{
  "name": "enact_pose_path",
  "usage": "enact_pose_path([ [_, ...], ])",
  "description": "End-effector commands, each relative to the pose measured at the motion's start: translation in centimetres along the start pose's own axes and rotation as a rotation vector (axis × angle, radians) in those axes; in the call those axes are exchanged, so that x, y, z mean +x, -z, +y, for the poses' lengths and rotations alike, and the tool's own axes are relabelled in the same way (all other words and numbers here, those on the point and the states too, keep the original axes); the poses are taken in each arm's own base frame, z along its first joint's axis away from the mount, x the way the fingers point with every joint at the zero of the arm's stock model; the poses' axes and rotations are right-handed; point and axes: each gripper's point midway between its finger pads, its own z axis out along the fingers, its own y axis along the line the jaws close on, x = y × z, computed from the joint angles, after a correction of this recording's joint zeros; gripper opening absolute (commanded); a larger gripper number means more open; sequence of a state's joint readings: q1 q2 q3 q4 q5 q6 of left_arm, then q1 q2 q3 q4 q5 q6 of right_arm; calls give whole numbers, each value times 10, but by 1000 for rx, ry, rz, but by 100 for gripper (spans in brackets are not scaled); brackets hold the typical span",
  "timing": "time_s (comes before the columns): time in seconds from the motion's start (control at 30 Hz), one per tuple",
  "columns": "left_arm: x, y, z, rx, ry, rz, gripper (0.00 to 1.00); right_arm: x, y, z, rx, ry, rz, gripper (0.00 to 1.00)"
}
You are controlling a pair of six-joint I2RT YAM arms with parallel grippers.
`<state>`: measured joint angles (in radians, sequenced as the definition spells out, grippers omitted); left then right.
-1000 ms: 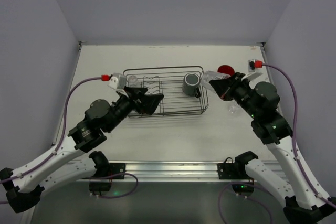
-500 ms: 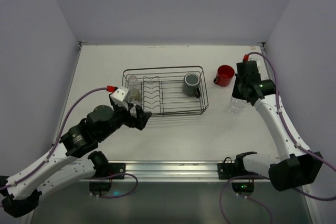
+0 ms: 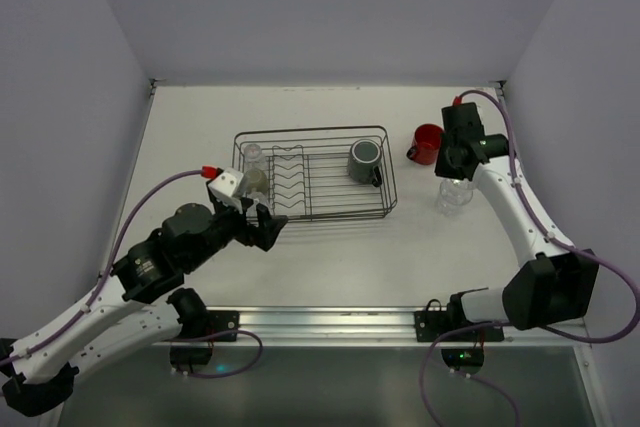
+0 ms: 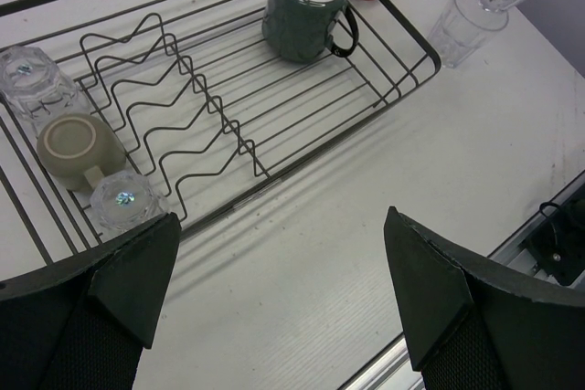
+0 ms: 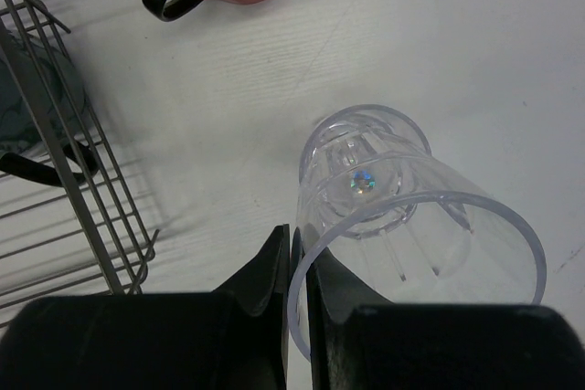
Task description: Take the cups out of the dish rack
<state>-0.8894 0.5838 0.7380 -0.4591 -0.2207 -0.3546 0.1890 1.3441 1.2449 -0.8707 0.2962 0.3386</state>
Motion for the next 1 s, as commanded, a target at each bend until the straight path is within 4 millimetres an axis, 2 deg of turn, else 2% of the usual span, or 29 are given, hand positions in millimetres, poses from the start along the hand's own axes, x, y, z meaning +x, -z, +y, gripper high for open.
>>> enact_pose_path([
  [0.0, 3, 1, -2, 24, -36, 11, 100, -15, -10, 3, -21, 1, -40, 0],
  [0.2, 9, -4, -2, 15, -43, 39, 100, -9, -30, 2, -25, -8, -16, 0],
  [0.33, 10, -8, -1, 5, -40, 53, 100, 2, -41, 2, -21, -9, 18, 0],
  [0.5, 1, -18, -9, 8, -17, 66, 100, 13, -52, 4, -25, -14, 50, 0],
  [0.53, -7, -17, -11, 13, -9, 55, 100, 14, -53, 5, -26, -15, 54, 0],
  [0.67, -21, -30, -19, 21, 35, 14, 100, 18, -58, 7, -32, -14, 65, 2],
  [0.7, -18, -38, -22, 21, 47, 30, 100, 18, -57, 6, -29, -17, 60, 4],
  [0.77, -25, -50, -30, 43, 62, 16, 100, 16, -54, 4, -25, -23, 46, 26],
  [0.8, -17, -64, -32, 36, 58, 50, 100, 11, -47, 3, -31, -30, 18, 36],
  [0.83, -16, -71, -34, 34, 57, 57, 100, 6, -42, 3, -37, -37, -2, 52],
  [0.87, -18, -87, -37, 24, 53, 66, 100, 2, -37, 3, -43, -42, -22, 58],
  [0.9, -18, -97, -37, 13, 51, 69, 100, -4, -25, 5, -70, -54, -58, 67],
  [0.93, -20, -105, -36, -6, 48, 65, 100, -8, -18, 8, -94, -58, -80, 71],
  [0.97, -11, -124, -36, -25, 37, 96, 100, -11, -11, 10, -118, -64, -102, 76],
])
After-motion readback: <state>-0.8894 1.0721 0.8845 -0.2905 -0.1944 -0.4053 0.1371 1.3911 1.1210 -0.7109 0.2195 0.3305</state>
